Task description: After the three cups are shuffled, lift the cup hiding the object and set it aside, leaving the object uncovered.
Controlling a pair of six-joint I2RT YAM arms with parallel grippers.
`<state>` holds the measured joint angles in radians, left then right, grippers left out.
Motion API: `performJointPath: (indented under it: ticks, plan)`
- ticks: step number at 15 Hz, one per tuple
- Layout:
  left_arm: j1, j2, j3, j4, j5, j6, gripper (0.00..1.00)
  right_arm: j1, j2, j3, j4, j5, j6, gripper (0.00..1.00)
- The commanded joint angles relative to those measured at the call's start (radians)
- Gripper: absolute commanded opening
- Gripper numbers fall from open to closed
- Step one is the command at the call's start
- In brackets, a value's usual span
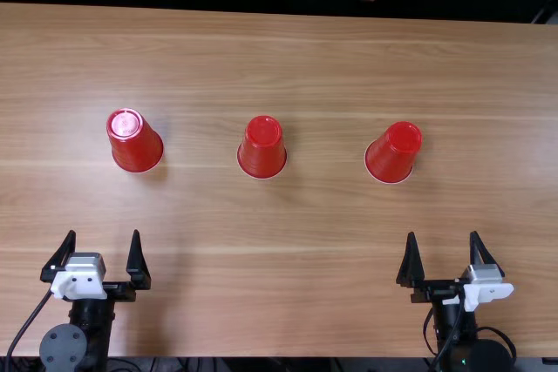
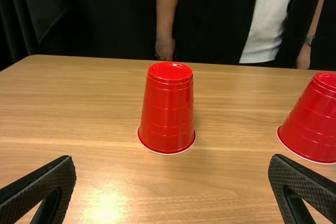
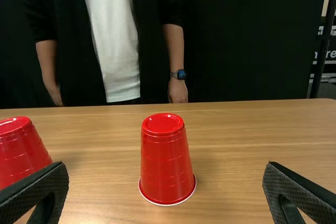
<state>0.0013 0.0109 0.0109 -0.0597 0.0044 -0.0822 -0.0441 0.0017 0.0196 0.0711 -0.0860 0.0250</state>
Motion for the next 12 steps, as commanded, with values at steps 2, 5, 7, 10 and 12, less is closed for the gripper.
performJointPath:
  ticks: [2,5,7,10,12]
  plan:
    - [-0.004,-0.011,-0.011,-0.025,0.025,0.009,1.0,-0.008,-0.002,-0.004,0.005,-0.006,0.001,1.0]
    - [-0.003,-0.011,-0.011,-0.036,0.042,0.102,1.0,-0.1,-0.002,0.051,0.007,0.007,-0.001,1.0]
    - [-0.003,0.012,0.12,-0.088,0.038,0.15,1.0,-0.146,0.029,0.141,-0.002,0.005,-0.029,1.0]
    - [0.025,0.204,0.328,-0.191,0.012,0.15,1.0,-0.148,0.147,0.287,-0.059,0.005,-0.045,1.0]
    - [0.052,0.291,0.505,-0.303,0.001,0.15,1.0,-0.146,0.248,0.444,-0.21,0.003,-0.047,1.0]
